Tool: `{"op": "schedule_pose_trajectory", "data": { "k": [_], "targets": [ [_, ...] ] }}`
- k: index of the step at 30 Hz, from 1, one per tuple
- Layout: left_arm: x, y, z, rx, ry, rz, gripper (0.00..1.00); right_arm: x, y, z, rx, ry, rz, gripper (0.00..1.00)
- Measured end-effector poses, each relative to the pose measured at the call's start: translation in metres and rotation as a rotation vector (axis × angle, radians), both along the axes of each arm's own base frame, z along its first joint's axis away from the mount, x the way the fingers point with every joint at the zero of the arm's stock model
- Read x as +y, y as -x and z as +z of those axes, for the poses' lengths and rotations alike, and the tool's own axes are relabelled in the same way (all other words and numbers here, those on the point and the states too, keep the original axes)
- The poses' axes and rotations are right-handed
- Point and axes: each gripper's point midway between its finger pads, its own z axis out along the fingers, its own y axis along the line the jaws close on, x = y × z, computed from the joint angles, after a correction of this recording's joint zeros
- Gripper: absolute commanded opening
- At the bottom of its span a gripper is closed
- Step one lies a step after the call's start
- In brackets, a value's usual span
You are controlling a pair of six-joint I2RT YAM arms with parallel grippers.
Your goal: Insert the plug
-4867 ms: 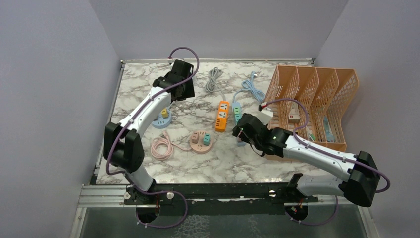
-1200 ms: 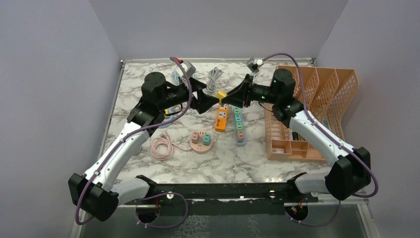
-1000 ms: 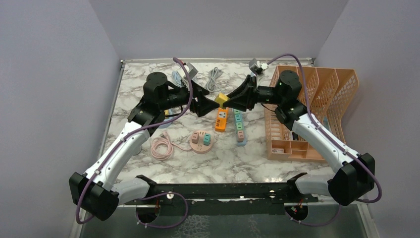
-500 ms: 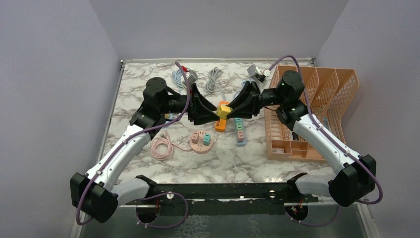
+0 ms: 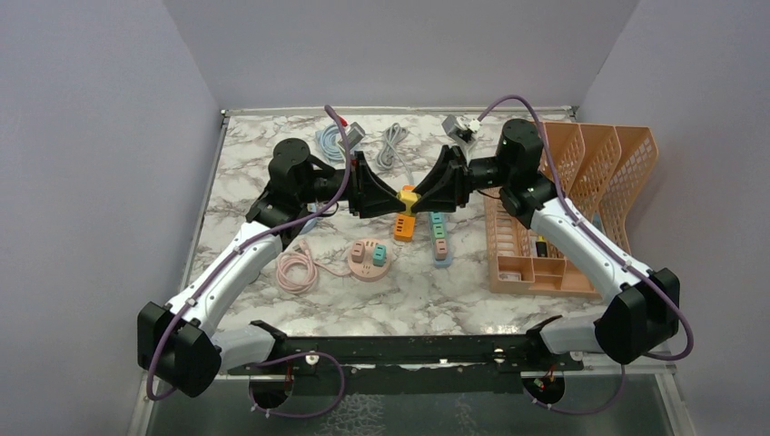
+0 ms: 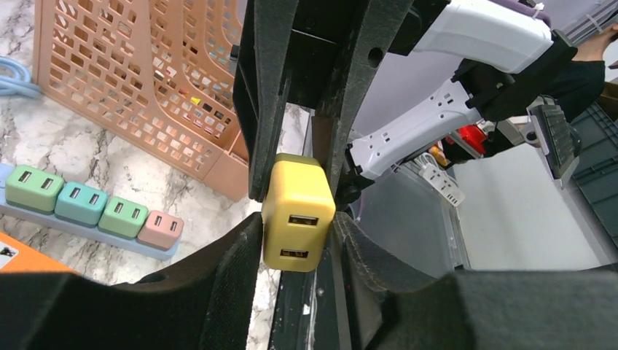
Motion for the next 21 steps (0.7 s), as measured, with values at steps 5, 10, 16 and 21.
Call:
{"op": "schedule_pose_trajectory", "data": {
  "k": [5, 10, 16, 21],
  "targets": [
    [-0.001, -0.004, -0.006, 0.0, -0.01, 0.0, 0.28, 0.002, -0.008, -0.006, 0.036, 0.027, -0.03, 0.01],
    [-0.001, -0.006, -0.009, -0.02, -0.018, -0.002, 0.26, 0.002, -0.01, -0.009, 0.066, 0.046, -0.031, 0.04],
    [-0.001, -0.009, -0.013, -0.023, -0.024, -0.006, 0.33, 0.004, -0.014, -0.012, 0.113, 0.07, -0.033, 0.1],
    [-0.002, -0.013, -0.019, -0.022, -0.033, -0.007, 0.36, 0.004, -0.018, -0.017, 0.15, 0.091, -0.049, 0.11]
  ]
}}
